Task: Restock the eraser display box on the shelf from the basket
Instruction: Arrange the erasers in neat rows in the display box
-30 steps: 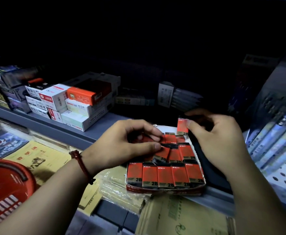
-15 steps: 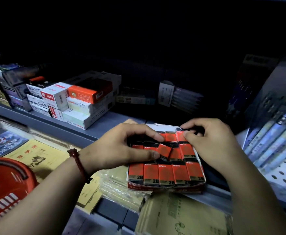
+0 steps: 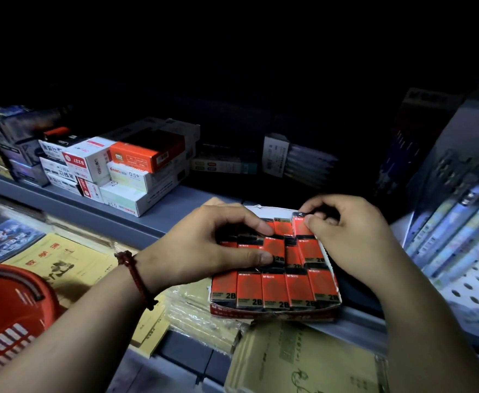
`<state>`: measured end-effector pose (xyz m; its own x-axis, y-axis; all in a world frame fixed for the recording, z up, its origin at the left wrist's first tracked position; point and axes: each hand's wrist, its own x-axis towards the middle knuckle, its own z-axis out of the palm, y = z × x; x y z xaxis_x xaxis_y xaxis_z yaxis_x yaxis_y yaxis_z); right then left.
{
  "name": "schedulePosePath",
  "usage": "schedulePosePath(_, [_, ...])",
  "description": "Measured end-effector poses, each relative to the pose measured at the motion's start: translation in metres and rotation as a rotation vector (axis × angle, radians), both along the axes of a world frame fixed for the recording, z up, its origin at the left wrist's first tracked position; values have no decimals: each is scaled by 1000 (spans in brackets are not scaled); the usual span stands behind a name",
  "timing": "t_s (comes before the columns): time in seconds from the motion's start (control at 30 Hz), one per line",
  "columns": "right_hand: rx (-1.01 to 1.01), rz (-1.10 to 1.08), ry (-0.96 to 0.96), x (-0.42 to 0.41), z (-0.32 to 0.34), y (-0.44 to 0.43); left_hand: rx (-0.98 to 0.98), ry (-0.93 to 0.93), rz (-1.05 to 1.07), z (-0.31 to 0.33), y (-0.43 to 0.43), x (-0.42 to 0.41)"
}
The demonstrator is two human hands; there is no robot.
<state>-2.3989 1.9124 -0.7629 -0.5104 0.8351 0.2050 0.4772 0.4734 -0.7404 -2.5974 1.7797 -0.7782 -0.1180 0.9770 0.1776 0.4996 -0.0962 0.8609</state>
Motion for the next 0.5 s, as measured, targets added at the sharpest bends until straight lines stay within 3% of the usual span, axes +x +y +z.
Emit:
schedulePosePath(0.17, [1,-24,44,0,4,-2,18,-58,-13,3,1,3])
schedulePosePath(0.5, [76,-37,-21,-4,0,-4,96,32,19,-1,2,5])
